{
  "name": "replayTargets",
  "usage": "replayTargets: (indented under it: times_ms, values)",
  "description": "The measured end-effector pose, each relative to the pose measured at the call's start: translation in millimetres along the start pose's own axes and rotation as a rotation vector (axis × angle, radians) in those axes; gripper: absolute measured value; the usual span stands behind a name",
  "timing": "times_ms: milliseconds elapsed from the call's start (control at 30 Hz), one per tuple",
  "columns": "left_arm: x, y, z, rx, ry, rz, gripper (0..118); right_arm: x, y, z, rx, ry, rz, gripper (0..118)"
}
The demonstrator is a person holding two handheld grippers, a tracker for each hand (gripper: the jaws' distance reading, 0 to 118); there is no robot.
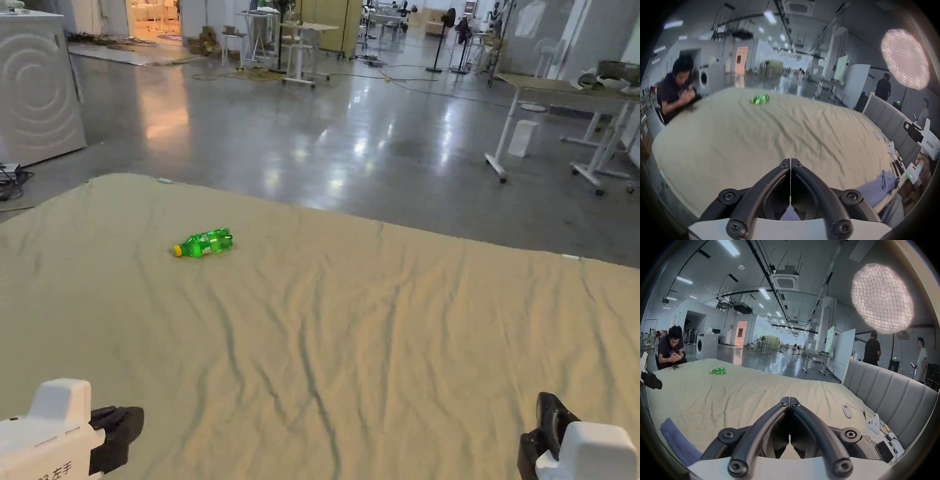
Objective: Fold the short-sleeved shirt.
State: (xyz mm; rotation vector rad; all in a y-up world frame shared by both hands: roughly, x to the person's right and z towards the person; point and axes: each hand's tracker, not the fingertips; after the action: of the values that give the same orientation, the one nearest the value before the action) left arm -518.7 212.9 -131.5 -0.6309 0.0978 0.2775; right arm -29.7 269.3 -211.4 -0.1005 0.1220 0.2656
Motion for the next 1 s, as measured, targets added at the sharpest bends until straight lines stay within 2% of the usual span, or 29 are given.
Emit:
replayTargets:
  times_ms: [67,167,200,367,433,467,600,667,700,767,800,833,867,900,1000]
  values:
    - [-29.2,-8.4,-8.2,-0.11,-0.071,0.068,15,0.6,-4.2,0.8,-0.023,0.009,-0.002,0]
    - [-62.9,-21.9,-23.0,-0.259,-0.181,0.234,75,-1.6,-10.9,0.3,-0.049,0.018,0.002,0]
    - [-74.2,-29.0,-31.5,-0.311,-0.209,0.287,84,-2.0,-13.0,1.1,-0.057,0.021,0.002,0]
    - [-110.1,-64.6,-69.4,-0.446,-0.287,0.476,85,-4.2,-22.9,3.3,-0.103,0.037,-0.019,0]
    - [-122.9,-71.3,-74.4,-0.372,-0.34,0.511,85,-4.4,-26.4,4.3,-0.125,0.04,-0.032,0]
    - [-125.5,-70.8,-73.0,-0.337,-0.386,0.528,85,-3.8,-29.1,4.9,-0.14,0.045,-0.047,0]
    - [-124.3,-82.1,-89.6,-0.433,-0.552,0.655,85,-6.1,-33.2,7.7,-0.158,0.045,-0.057,0]
    - [-112.2,-88.4,-95.4,-0.456,-0.603,0.633,84,-7.5,-34.1,9.0,-0.162,0.047,-0.06,0]
    - [-71.4,-79.2,-78.0,-0.455,-0.613,0.606,84,-8.3,-34.6,9.9,-0.163,0.047,-0.06,0]
    - [-58.8,-80.1,-75.7,-0.427,-0.574,0.574,81,-8.3,-37.9,9.5,-0.161,0.046,-0.056,0]
    - [-54.2,-78.6,-74.3,-0.428,-0.563,0.554,70,-8.4,-38.4,9.5,-0.161,0.048,-0.055,0]
    - [-76.2,-76.5,-79.9,-0.438,-0.529,0.529,52,-8.5,-39.3,9.5,-0.164,0.049,-0.057,0]
    - [-74.2,-75.6,-80.7,-0.457,-0.494,0.494,25,-9.1,-38.9,10.6,-0.164,0.05,-0.057,0]
    - [-69.1,-76.4,-82.1,-0.492,-0.446,0.446,19,-9.2,-39.4,10.8,-0.165,0.05,-0.057,0]
    - [-62.4,-74.7,-78.6,-0.468,-0.453,0.437,17,-7.7,-42.6,10.6,-0.166,0.051,-0.062,0]
